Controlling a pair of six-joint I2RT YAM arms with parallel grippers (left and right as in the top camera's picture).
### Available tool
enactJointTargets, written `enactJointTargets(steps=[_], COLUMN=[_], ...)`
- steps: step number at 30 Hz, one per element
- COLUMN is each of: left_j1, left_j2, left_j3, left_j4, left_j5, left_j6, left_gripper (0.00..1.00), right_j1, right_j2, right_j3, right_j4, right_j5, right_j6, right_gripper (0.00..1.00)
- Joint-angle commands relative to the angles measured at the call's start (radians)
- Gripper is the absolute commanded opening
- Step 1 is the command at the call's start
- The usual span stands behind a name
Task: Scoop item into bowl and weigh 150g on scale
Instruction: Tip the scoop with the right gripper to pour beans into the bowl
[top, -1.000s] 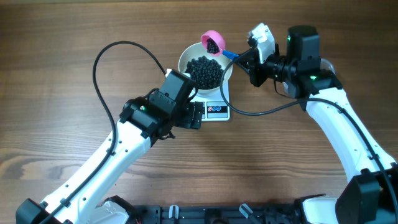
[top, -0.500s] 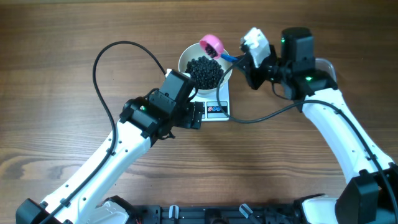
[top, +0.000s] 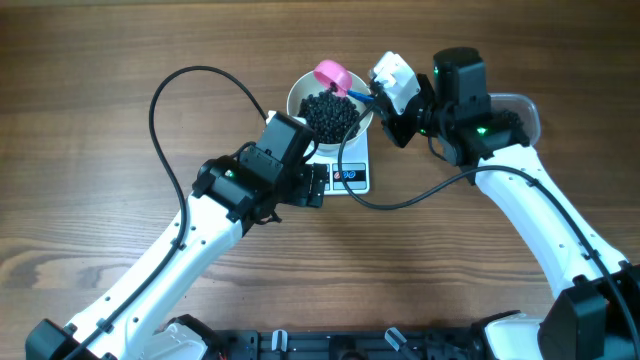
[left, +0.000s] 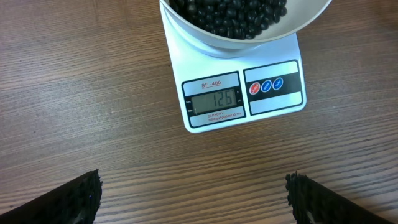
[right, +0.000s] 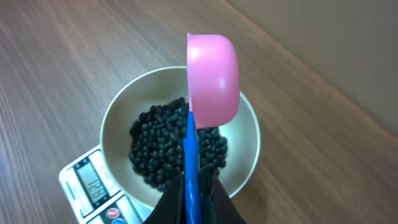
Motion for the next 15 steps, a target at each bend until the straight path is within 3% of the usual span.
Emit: enactJointTargets(steps=[1, 10, 15], left_j1=[0.008, 0.008, 0.008], left_j2=[0.007, 0.007, 0.007], left_j3=[-0.006, -0.006, -0.006], left_j4=[0.003, 0.003, 0.003], left_j5=[0.005, 0.005, 0.005], left_j6=[0.012, 0.012, 0.012], left_gripper=[1.0, 1.0, 1.0], right_j1=[0.0, 0.0, 0.0], right_j2=[0.017, 0.016, 0.017], right_j3=[0.005, 0.005, 0.005], right_j4=[0.021, 0.125, 0.051], right_j5=[0.017, 0.016, 0.016], right_j6=[-0.029, -0.019, -0.021], right_gripper=[0.04, 0.04, 0.04])
